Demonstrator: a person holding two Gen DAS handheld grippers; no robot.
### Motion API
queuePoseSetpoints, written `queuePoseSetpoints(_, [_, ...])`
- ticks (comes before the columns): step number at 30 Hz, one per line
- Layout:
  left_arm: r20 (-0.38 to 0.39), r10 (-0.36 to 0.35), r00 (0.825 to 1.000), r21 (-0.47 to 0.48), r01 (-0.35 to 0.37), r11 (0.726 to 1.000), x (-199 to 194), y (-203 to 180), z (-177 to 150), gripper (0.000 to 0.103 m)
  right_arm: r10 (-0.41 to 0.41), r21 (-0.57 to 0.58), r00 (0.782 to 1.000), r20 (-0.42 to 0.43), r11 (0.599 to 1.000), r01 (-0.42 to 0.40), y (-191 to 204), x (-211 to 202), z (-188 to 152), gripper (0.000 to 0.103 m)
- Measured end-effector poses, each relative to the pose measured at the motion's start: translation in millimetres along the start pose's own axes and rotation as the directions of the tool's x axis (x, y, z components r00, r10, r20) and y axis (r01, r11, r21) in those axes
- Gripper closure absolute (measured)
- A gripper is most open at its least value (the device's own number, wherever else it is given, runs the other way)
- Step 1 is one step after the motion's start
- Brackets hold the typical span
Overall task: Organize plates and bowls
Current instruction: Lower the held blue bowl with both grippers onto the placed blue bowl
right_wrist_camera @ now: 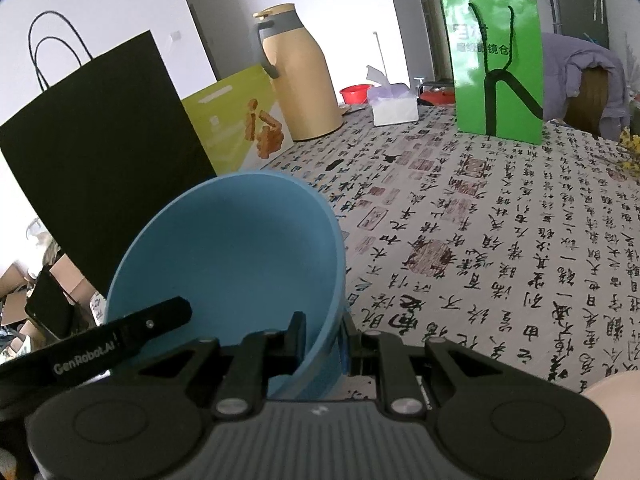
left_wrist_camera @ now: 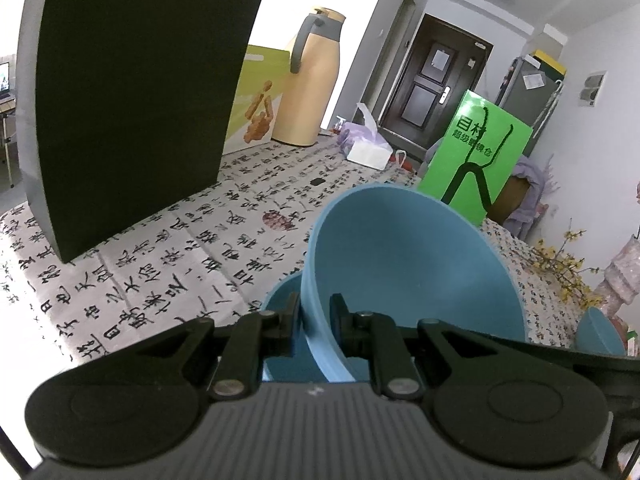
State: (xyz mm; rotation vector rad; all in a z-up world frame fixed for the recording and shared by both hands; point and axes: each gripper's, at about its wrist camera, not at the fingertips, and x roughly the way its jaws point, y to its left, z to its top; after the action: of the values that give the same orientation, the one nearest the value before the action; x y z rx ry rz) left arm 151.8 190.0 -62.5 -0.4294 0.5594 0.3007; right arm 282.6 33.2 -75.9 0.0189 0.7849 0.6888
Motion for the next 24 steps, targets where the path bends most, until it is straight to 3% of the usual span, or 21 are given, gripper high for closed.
queuePoseSetpoints(24, [-0.023,0.028,0.999,0.006,-0.028,1.0,12.0,10.5,-10.8,0.088,-0.058,-0.055,0.998,-0.014,0.997,0.057,12.3,17.9,-9.3,0.087])
